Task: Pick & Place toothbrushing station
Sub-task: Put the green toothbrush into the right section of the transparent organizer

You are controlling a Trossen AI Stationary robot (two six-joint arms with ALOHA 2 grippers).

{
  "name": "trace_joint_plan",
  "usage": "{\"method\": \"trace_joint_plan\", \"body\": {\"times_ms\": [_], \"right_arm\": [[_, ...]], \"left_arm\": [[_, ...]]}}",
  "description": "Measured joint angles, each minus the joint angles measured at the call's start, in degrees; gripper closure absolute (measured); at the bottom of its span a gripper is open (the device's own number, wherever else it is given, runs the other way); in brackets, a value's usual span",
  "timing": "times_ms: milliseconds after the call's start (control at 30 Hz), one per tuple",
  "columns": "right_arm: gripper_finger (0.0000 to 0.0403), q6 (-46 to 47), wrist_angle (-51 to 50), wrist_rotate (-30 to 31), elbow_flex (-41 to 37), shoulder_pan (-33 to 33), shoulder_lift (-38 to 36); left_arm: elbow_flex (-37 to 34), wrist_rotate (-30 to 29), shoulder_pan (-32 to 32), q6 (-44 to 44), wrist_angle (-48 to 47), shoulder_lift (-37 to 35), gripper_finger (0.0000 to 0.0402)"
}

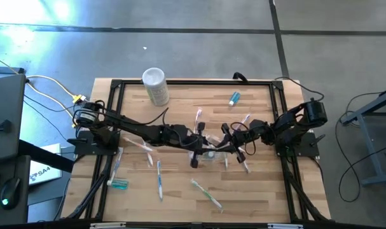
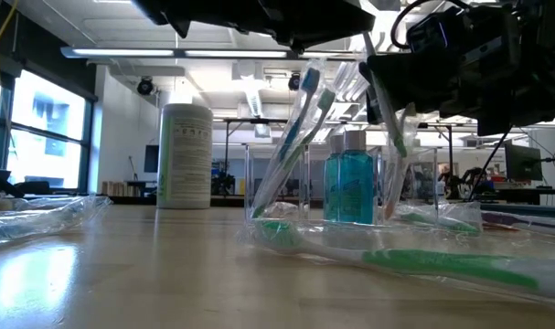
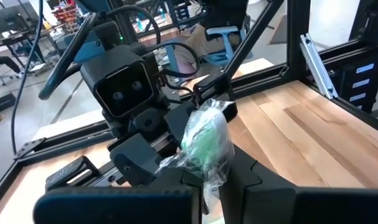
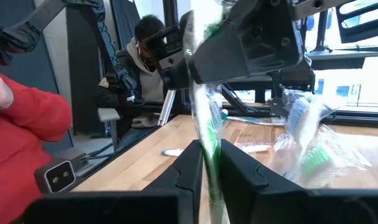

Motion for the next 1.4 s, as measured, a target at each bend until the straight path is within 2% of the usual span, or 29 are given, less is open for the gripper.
{"method": "trace_joint_plan", "body": {"times_ms": [300, 433, 567, 667, 800, 967, 1067, 1233, 1400], "right_arm": [[0.0268, 0.3, -0.74, 0.41, 0.0, 0.02, -0.46], [0.0248, 0.28, -0.75, 0.28, 0.0, 0.02, -0.85], [0.0252, 0.21, -1.22, 0.28, 0.0, 0.02, -1.82], [0.0261, -0.1, -3.42, 0.24, -0.07, 0.22, -4.02], [0.0273, -2.83, -6.7, 0.7, -0.94, 1.6, -8.72], [0.0283, -6.26, -6.95, -0.5, -3.89, 4.36, -16.16], [0.0283, -7.0, -8.41, -0.99, -4.99, 6.11, -20.93], [0.0284, -8.05, -15.63, -1.31, -5.53, 8.37, -27.89], [0.0284, -8.2, -21.8, 1.43, -5.59, 10.08, -31.94]], "left_arm": [[0.0, -0.23, 0.46, -2.4, -0.83, 0.0, 0.0391], [-0.02, 0.75, 0.81, -3.71, -1.51, -0.64, 0.0391], [0.32, 1.11, 0.81, -6.29, -4.11, -2.27, 0.0391], [2.37, 1.24, 0.81, -8.54, -10.18, -3.2, 0.0391], [5.99, 1.59, 0.75, -9.97, -15.98, -3.21, 0.0391], [6.47, 1.69, 1.68, -9.02, -16.83, -2.8, 0.0391], [6.47, 5.97, 4.08, -9.75, -17.54, -2.8, 0.0391], [6.63, 14.79, 8.83, -16.88, -15.63, -0.78, 0.0391], [6.59, 20.36, 10.19, -19.41, -13.24, 2.26, 0.0391]]}}
